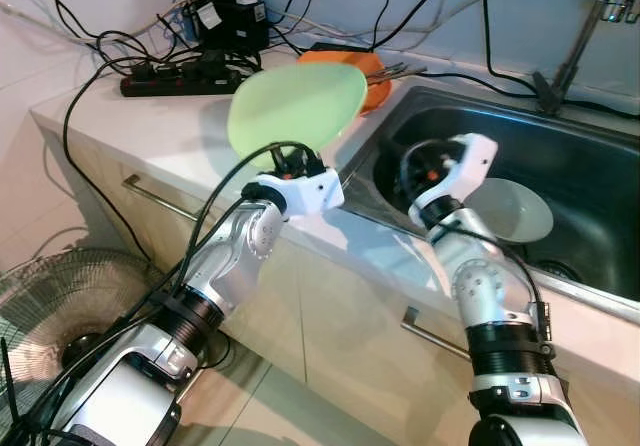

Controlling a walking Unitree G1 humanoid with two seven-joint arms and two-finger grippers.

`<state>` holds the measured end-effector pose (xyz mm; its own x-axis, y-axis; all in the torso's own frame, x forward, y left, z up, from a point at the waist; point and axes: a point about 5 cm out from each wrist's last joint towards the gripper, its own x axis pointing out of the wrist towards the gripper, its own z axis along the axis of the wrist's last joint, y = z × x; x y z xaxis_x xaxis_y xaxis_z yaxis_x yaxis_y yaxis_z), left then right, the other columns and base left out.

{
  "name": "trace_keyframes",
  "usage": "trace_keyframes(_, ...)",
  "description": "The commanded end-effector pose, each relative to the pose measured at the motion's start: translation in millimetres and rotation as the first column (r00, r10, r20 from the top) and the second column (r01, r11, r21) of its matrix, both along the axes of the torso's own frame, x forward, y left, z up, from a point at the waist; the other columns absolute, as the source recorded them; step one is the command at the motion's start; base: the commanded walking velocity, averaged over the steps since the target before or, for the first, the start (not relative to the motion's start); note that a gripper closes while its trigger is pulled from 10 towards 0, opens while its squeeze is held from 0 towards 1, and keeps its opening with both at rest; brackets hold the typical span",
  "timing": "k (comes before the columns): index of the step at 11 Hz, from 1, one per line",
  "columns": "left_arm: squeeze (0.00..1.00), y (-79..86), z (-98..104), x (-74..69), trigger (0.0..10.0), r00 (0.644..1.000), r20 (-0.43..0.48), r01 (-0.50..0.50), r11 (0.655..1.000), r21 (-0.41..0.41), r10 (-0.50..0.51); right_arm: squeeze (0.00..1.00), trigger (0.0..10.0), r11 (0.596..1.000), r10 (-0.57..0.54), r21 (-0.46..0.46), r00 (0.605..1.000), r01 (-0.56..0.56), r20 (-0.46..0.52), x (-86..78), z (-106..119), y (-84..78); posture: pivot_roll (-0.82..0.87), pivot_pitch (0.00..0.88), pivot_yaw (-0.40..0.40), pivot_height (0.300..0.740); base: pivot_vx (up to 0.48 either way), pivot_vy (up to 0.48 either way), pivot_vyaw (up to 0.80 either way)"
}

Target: Kitchen organization

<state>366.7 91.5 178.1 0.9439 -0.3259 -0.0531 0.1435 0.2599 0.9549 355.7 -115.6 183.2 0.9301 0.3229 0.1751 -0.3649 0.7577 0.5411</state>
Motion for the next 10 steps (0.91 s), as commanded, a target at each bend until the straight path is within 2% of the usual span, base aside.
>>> trace_keyframes(1,0.00,-8.4,4,-3.3,10.0,0.999,0.017,0.052,0.999,0.013,-0.052,0.00,10.0,1.000,0.024,0.016,0.999,-0.024,0.032,1.4,11,4.1,0.13,0.000,0.032,0.740,0.000,0.000,0.00)
trace_keyframes(3,0.00,-18.0,1,-7.5,10.0,0.995,0.005,0.104,0.995,0.013,-0.104,0.00,10.0,0.999,0.043,0.021,0.999,-0.043,0.024,1.7,10,7.8,0.14,0.000,0.031,0.740,0.000,0.000,0.00)
trace_keyframes(6,0.00,-23.6,7,-8.4,10.0,0.990,0.028,0.137,0.991,0.012,-0.137,0.00,10.0,0.999,0.045,0.020,0.999,-0.045,0.015,2.3,9,7.4,0.14,0.000,0.033,0.740,0.000,0.000,0.00)
trace_keyframes(7,0.00,-31.5,10,-12.0,10.0,0.982,0.044,0.184,0.983,0.011,-0.185,0.00,10.0,0.999,0.038,0.015,0.999,-0.038,0.003,2.8,7,6.5,0.14,0.000,0.031,0.740,0.000,0.000,0.00)
trace_keyframes(10,0.00,-40.1,13,-16.8,10.0,0.968,0.074,0.238,0.971,0.022,-0.239,0.00,10.0,0.999,0.039,0.006,0.999,-0.039,-0.003,3.7,6,8.5,0.14,0.000,0.032,0.740,0.000,0.000,0.00)
